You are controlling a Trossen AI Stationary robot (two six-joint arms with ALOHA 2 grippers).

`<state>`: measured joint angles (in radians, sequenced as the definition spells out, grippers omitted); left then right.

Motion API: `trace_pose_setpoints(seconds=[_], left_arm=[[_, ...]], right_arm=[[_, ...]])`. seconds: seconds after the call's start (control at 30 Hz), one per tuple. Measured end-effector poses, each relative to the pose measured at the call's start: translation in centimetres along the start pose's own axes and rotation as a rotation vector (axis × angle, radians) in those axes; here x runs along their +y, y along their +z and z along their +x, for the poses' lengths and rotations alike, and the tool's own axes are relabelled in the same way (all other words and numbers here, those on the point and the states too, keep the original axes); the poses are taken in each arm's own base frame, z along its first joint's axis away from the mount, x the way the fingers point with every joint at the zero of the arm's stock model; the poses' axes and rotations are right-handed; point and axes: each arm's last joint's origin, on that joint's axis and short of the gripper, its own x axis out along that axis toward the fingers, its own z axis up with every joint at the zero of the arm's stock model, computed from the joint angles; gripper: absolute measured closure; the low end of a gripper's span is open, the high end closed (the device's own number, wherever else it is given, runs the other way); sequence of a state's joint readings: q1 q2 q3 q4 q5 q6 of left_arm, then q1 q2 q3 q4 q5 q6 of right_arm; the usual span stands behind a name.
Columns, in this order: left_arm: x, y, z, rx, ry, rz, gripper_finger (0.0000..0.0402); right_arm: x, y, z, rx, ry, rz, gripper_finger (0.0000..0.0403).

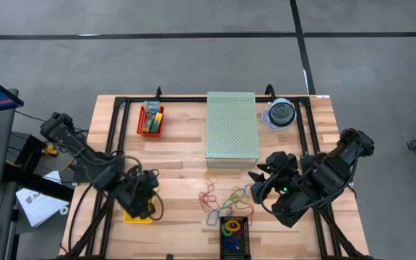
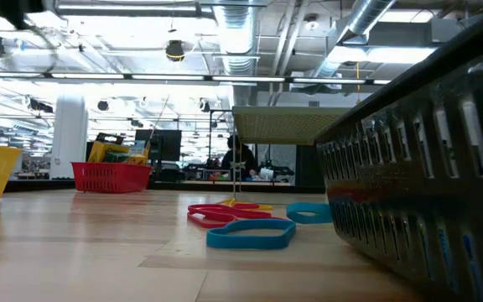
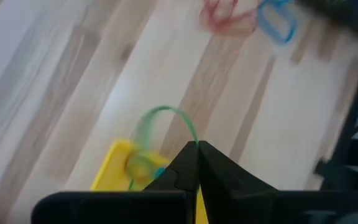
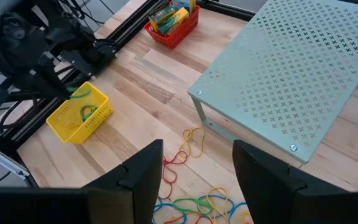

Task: Pick & Place Office Desk Supplies
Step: Put the green rubber band into the yellow bin

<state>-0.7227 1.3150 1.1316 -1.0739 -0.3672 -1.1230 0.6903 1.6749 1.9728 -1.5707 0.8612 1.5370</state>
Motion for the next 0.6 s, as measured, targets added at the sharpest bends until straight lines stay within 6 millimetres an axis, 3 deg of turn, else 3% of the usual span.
trace_pose_setpoints(seconds=[0.13, 0.37, 0.6], left_arm=[[0.1, -2.3, 0.4, 0.042, 0.051, -0.062, 0.0401], [1.1, -7.2, 3.1, 0.083, 0.085, -0.245, 0.0401], [1.9, -9.2, 5.2, 0.092, 0.071, -0.376, 0.0381]], right_arm=[[0.0, 0.0, 0.0, 0.000, 0.000, 0.000, 0.0212], [0.0, 0.0, 0.0, 0.000, 0.000, 0.000, 0.0212], [0.0, -0.1, 0.0, 0.033, 0.001, 0.000, 0.0212]])
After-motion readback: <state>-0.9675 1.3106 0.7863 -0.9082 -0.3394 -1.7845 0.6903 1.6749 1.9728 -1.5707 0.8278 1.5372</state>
